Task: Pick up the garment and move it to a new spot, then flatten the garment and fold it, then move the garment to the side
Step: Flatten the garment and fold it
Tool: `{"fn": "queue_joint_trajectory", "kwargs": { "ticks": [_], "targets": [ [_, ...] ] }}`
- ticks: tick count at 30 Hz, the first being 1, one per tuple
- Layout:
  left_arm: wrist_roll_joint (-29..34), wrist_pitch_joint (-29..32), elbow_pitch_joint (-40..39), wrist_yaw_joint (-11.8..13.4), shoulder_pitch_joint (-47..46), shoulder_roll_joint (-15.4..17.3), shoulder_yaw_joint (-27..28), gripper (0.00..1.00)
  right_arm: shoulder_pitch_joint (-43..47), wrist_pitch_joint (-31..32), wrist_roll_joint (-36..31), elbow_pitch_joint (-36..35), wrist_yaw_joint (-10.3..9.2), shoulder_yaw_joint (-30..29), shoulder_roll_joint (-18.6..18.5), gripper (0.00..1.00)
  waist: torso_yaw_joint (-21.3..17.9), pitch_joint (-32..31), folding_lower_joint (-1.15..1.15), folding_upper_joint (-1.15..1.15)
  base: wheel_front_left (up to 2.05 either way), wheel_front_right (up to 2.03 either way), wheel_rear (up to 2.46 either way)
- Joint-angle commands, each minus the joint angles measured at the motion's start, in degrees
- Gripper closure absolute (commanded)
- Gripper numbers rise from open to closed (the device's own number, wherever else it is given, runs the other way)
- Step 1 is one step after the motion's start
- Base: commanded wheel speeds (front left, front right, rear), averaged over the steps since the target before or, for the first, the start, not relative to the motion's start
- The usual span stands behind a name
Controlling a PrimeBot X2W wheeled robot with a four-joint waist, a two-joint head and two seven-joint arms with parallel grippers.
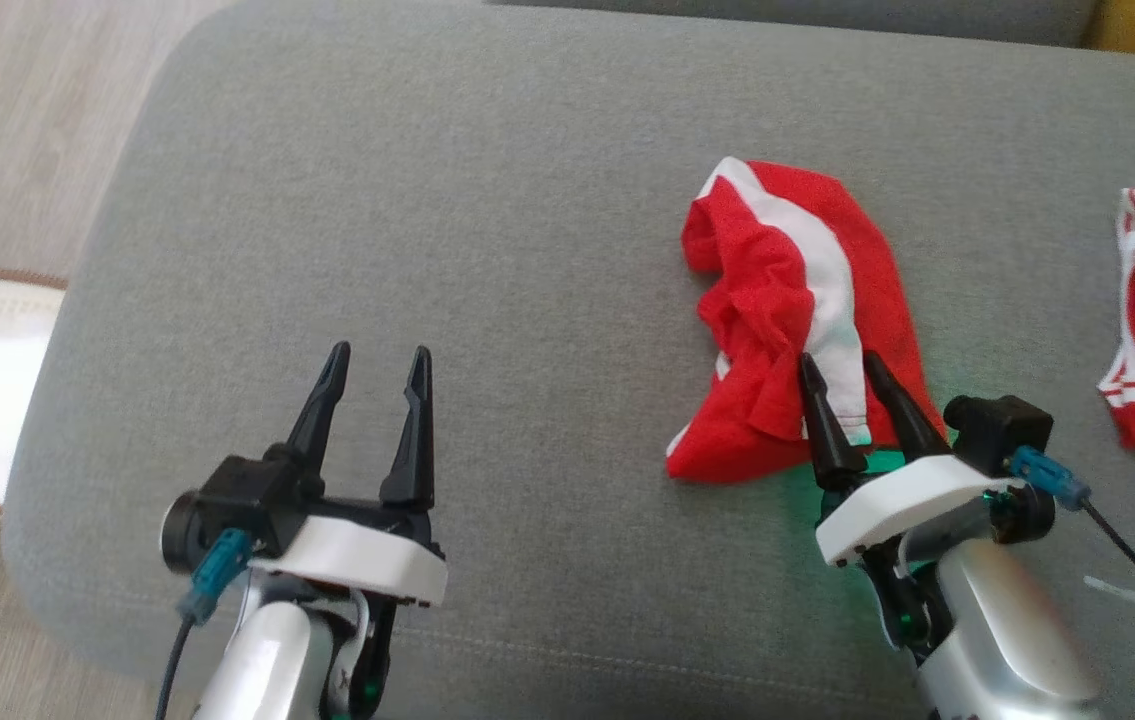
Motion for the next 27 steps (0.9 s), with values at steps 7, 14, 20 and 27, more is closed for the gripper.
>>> {"fn": "queue_joint_trajectory", "kwargs": {
  "ticks": [7, 14, 20, 27],
  "targets": [
    [-0.9, -0.3, -1.4, 0.8, -3.6, 0.1, 1.2, 0.00, -4.7, 0.7, 0.3, 5.9, -0.04, 1.4, -0.1, 0.87, 1.8, 1.2, 0.00, 0.00, 0.00, 0.00, 0.00],
    [-0.9, -0.3, -1.1, 1.2, -3.9, 0.1, 1.3, 0.00, -8.2, -1.9, -2.1, 8.6, -0.04, 2.4, -0.1, 1.00, 1.3, 0.7, 0.00, 0.00, 0.00, 0.00, 0.00],
    [-1.1, -0.3, -1.2, 1.2, -3.9, 0.1, 1.7, 0.00, -16.4, -2.8, -11.9, 6.5, -0.04, -2.4, -0.1, 1.00, 0.2, -0.9, 0.00, 0.00, 0.00, 0.00, 0.00],
    [-1.9, -0.3, -1.2, 1.5, -3.1, 0.1, 1.5, 0.00, -26.1, -2.3, -22.5, 0.6, -0.04, 0.9, -3.7, 1.00, 0.1, -3.3, 0.00, 0.00, 0.00, 0.00, 0.00]
  ]
}}
